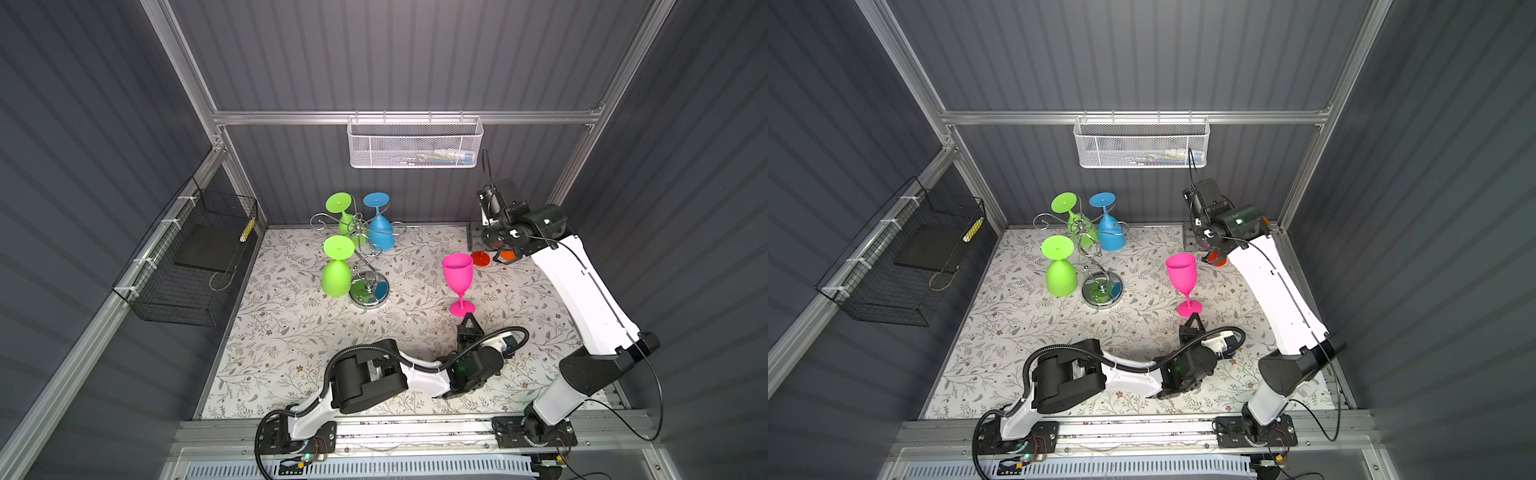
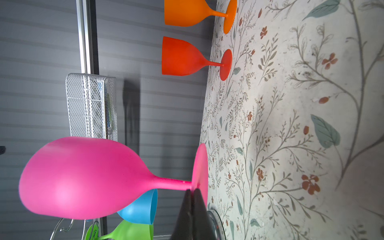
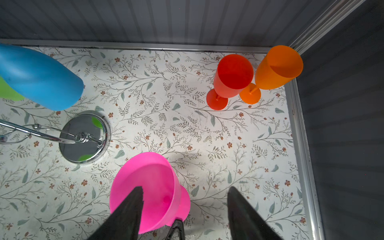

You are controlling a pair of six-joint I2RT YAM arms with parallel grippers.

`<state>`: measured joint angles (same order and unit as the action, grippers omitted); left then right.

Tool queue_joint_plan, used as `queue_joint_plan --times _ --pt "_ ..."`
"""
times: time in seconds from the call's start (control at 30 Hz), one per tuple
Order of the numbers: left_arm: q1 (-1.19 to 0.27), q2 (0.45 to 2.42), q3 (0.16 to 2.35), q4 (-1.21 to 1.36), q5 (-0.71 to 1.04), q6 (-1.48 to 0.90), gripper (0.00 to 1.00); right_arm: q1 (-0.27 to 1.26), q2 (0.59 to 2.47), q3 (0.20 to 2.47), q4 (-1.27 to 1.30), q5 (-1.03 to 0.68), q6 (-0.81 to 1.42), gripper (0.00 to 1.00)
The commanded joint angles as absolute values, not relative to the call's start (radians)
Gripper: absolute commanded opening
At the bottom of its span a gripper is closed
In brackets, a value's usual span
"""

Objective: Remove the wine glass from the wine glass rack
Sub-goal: 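Hold the pink glass upright with the left gripper while right gripper lowers above it, then close the right gripper on the pink bowl rim while left gripper holds the foot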

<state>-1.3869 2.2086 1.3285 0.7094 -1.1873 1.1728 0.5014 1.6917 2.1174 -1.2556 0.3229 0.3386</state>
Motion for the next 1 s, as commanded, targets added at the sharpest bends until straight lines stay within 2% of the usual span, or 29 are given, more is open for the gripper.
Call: queue_joint_plan --times 0.0,0.4,0.97 --pt "-1.39 2.217 1.319 0.767 -1.215 1.199 0.0 0.509 1.734 2.176 -1.34 0.352 0.319 0.64" --pt "-1.363 2.289 1.345 0.909 -1.254 1.305 0.0 0.532 1.841 2.24 -1.429 0.339 0.302 0.6" --pt "-1.339 2.297 1.348 0.951 -1.256 1.331 0.0 0.542 1.865 2.162 -1.434 0.302 0.303 0.55"
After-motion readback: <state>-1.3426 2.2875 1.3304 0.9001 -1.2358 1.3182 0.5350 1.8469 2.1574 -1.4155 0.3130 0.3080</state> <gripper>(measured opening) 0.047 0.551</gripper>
